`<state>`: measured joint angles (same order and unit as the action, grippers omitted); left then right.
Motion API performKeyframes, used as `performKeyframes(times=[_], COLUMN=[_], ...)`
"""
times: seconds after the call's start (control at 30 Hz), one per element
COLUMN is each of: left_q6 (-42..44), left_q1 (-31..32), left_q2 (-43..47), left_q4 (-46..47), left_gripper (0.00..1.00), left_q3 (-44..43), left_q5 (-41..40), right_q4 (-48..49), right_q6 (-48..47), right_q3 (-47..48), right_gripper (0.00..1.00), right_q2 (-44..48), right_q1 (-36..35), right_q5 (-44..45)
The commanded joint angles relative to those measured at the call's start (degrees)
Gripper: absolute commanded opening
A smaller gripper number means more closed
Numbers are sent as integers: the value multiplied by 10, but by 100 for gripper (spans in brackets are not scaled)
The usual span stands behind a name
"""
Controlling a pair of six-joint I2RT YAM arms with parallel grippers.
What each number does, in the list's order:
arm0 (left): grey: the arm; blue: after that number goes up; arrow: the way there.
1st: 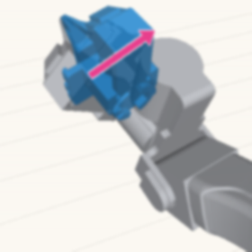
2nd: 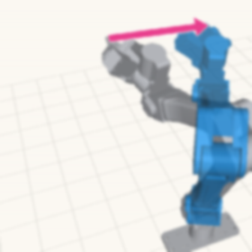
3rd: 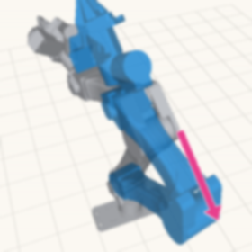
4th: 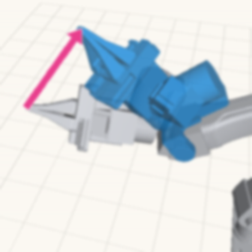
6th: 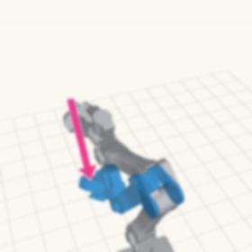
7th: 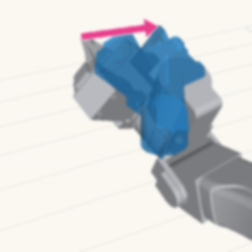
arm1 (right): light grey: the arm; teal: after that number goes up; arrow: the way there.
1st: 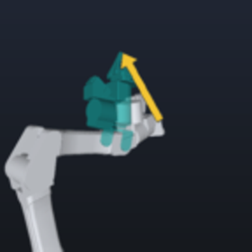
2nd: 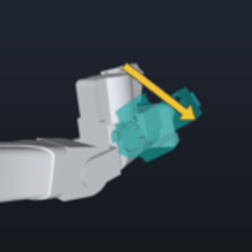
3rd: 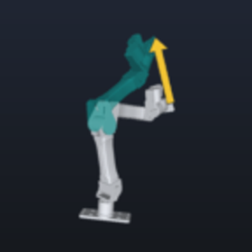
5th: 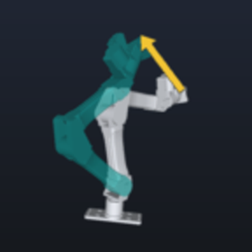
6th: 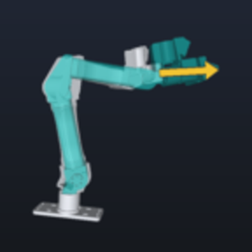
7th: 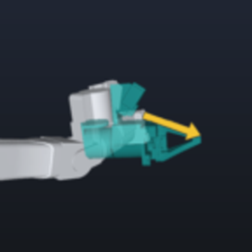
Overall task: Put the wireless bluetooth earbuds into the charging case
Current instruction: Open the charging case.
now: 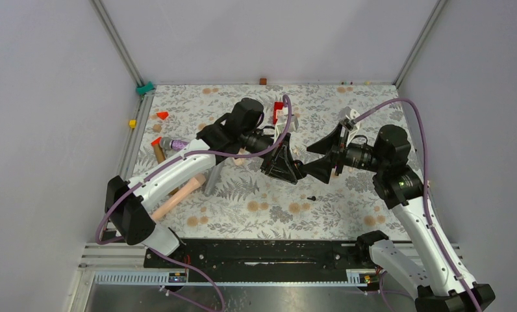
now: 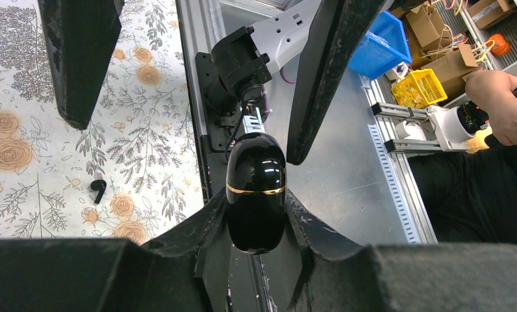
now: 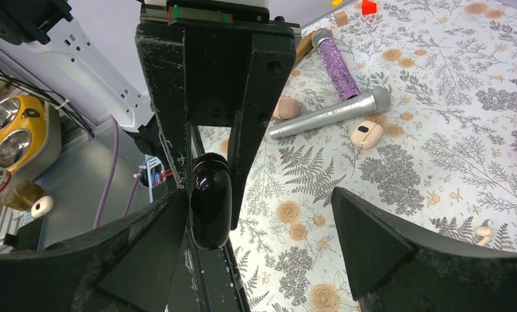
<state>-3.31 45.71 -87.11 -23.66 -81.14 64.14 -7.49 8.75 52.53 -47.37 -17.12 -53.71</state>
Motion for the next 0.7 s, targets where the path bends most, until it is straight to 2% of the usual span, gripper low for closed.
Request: performKeyframes(times=[0.0, 0.37, 0.67], left_q6=[15, 15, 26], left_q1=[2, 1, 1], left_q2=[16, 15, 20], left_q4=[13, 13, 5], left_gripper=[0, 0, 0], left_q3=[-19, -22, -17], left_q5=[28, 29, 48], right_q4=[-6, -24, -50], right_q6=[-23, -47, -109], right_q3=[5, 8, 13], right_gripper=[89, 89, 91], right_q2=[-2, -5, 27], right_q1=[-9, -13, -13], right_q5=[-18, 3, 81])
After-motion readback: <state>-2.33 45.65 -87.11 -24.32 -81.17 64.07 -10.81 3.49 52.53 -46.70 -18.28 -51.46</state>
